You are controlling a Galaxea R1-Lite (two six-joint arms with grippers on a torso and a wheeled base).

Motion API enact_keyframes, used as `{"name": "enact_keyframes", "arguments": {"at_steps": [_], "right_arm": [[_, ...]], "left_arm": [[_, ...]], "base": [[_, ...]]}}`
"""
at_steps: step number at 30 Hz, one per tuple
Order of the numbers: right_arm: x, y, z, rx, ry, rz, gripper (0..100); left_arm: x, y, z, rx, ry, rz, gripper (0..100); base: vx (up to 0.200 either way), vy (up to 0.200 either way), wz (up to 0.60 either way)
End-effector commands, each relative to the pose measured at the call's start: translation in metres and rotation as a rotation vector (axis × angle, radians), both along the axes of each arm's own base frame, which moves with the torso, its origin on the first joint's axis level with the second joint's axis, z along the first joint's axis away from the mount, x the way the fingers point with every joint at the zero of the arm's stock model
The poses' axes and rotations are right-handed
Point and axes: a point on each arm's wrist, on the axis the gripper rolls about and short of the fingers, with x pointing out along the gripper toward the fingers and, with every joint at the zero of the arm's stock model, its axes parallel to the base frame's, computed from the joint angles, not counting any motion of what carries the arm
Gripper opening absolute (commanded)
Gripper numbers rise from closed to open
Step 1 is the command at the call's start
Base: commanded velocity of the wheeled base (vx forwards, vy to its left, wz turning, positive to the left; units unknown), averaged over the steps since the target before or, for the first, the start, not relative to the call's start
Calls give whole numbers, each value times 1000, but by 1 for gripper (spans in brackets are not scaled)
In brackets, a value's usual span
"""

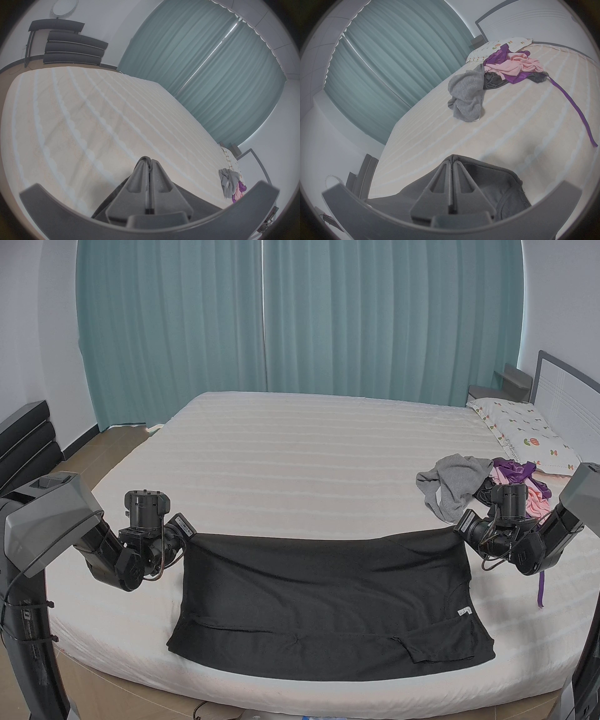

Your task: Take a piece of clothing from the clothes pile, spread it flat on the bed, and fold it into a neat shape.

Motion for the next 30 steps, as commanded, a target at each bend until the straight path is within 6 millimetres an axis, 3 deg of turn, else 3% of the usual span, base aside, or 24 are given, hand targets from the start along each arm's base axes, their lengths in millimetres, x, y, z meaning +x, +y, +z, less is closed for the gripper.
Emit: {"name": "enact_keyframes", "arguments": {"at_steps": [1, 13, 22, 26, 30], "right_arm": [[-5, -3, -5, -5, 22, -5, 0], [-2, -6, 12, 4, -54, -18, 0], [-1, -6, 6, -5, -28, -14, 0], [-9, -6, 0, -13, 19, -6, 0], [-26, -8, -2, -45, 59, 23, 0]], "left_arm": [[0, 1, -2, 6, 4, 15, 0], [-1, -1, -7, 6, 5, 11, 0], [3, 1, -3, 3, -15, 17, 0], [-2, 2, -8, 8, 13, 17, 0], [-22, 4, -13, 22, 66, 6, 0]], "base": [[0, 0, 0], [0, 0, 0], [0, 0, 0], [0, 0, 0], [0, 0, 0]]}}
